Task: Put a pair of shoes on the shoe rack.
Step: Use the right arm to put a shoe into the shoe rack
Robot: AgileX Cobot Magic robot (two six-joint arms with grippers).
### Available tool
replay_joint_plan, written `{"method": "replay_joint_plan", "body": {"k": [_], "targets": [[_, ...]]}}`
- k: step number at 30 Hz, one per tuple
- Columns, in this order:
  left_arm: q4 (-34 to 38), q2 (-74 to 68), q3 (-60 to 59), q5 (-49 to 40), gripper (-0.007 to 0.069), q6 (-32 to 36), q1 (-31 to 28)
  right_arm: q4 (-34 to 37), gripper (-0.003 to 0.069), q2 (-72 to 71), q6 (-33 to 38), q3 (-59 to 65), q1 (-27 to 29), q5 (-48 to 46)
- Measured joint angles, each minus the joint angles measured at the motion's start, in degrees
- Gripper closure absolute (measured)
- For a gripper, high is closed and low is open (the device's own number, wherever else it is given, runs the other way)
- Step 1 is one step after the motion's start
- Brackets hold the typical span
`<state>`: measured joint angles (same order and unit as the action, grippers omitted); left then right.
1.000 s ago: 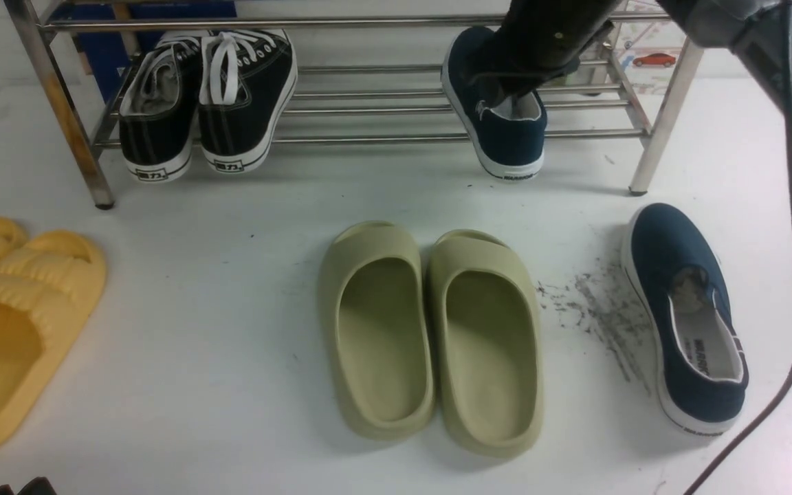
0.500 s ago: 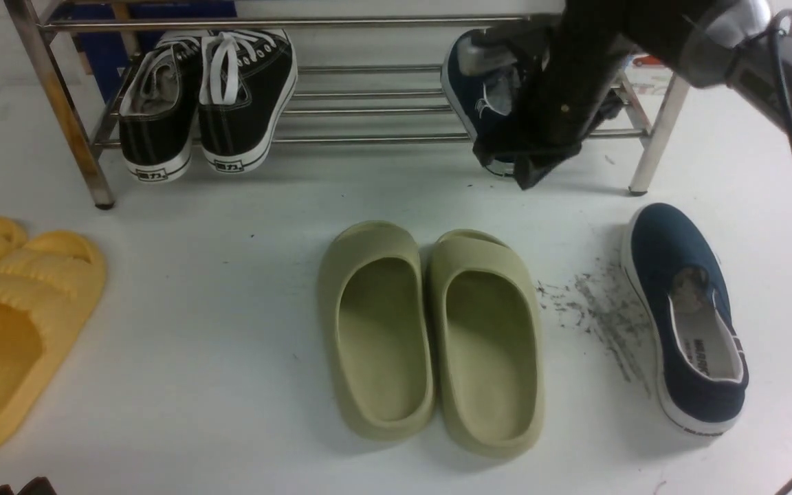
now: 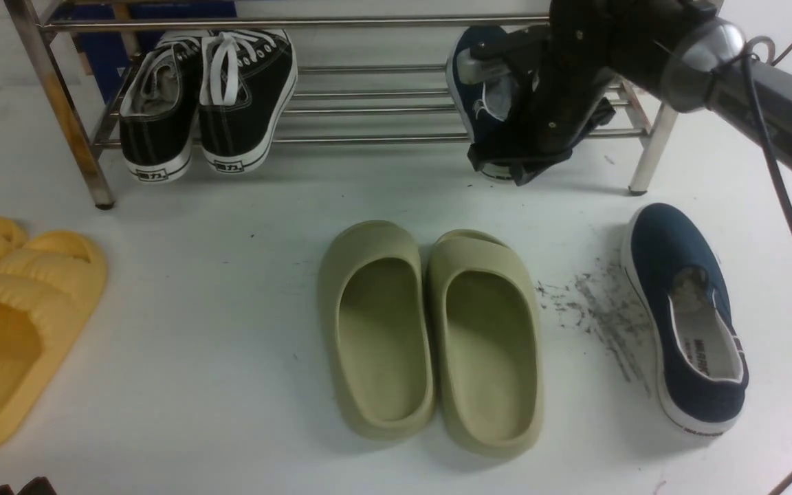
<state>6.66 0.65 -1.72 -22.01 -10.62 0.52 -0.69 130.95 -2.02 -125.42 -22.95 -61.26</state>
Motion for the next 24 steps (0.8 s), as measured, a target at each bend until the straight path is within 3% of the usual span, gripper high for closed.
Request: {"method": "replay_joint_plan", "body": {"k": [6,24], "targets": [[0.0,0.0,0.0,0.0,0.0386,0.0,0.0,0.7,0.0653,0.1,-0.4,0.0,0.0,4.8],[0.0,0.0,0.0,0.0,0.0386,0.0,0.0,-2.1,0.0639,1.3,-3.6,-1.1,0.0,6.9]]}}
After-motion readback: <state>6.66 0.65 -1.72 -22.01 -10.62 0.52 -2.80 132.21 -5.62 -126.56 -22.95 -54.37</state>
